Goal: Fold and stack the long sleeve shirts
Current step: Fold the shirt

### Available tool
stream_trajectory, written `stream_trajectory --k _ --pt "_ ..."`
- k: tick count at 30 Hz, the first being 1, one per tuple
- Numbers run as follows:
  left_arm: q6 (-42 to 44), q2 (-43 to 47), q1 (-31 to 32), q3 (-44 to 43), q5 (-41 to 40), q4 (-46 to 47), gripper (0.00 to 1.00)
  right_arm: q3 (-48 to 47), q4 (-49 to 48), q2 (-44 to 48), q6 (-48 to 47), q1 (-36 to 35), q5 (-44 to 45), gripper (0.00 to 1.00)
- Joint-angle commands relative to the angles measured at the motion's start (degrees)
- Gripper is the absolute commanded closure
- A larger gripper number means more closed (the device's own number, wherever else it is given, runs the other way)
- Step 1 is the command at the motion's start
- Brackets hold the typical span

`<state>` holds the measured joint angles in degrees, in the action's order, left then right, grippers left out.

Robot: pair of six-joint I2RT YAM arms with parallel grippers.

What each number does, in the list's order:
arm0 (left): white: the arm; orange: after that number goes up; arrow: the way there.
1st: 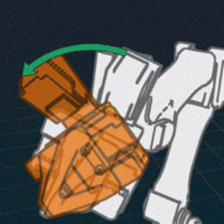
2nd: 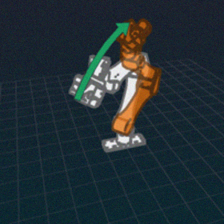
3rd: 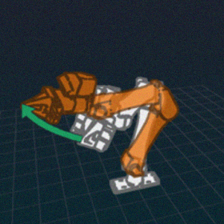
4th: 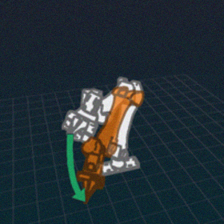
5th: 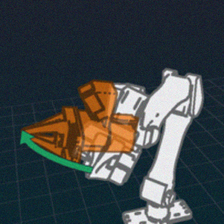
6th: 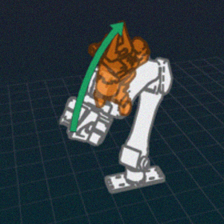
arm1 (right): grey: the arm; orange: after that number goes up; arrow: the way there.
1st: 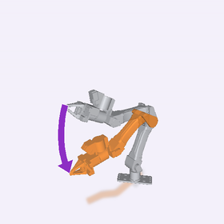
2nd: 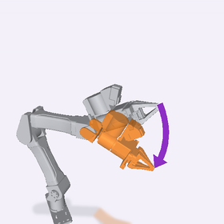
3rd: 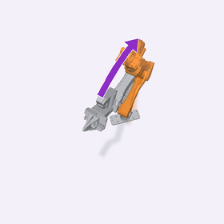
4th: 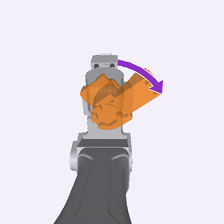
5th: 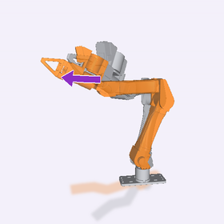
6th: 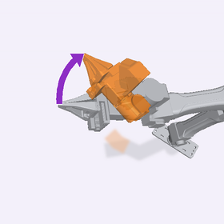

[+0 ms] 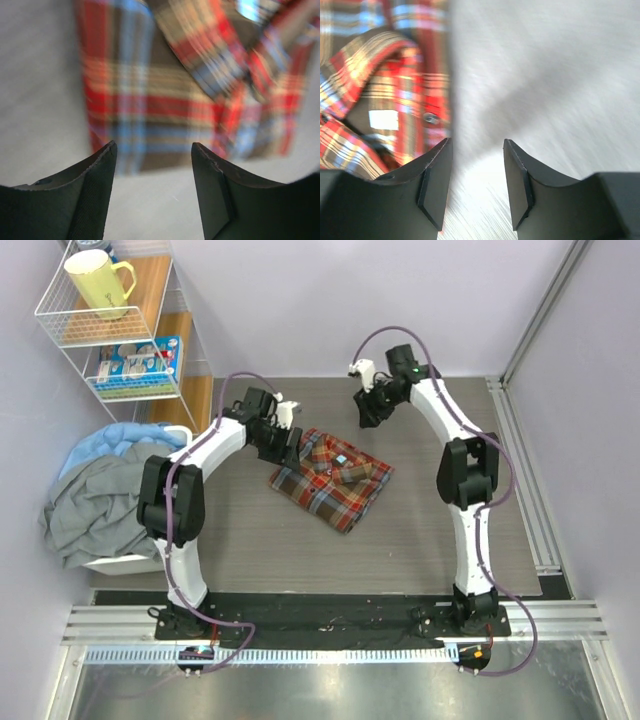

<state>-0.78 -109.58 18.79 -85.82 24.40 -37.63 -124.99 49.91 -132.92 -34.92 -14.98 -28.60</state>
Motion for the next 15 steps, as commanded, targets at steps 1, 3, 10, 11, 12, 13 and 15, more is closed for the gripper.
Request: stream_trajectory --k 1,3,10,11,12,13,15 --pt "4.46 -5.37 0.28 -6.97 -6.11 2.92 0.42 1.06 -1.68 7.67 8.43 4.17 -1.09 0.49" --pt "6.40 -9.24 0.81 -8.48 -9.09 -1.11 0.45 3.60 0.09 8.82 13.01 5.74 -4.08 0.50" --pt "2.10 -11.62 6.33 -3.04 -6.58 -4.30 0.66 24.51 -3.68 18.03 29.64 13.31 -14.12 0.53" --pt "1.05 -11.62 7.83 -2.51 -5.95 -4.30 0.67 27.84 -3.94 18.92 29.29 13.92 -13.24 0.54" --pt "-3.48 -11.80 10.72 -2.51 -5.16 -4.30 0.69 29.09 -4.29 19.71 29.03 14.19 -12.45 0.54" --pt "-6.40 -11.71 11.88 -2.51 -3.33 -2.99 0.72 30.14 -4.30 21.11 28.77 14.19 -11.75 0.54" --pt "-14.81 -10.66 13.46 -1.37 -0.60 -0.44 0.75 31.82 -4.21 22.26 27.80 16.12 -8.85 0.54"
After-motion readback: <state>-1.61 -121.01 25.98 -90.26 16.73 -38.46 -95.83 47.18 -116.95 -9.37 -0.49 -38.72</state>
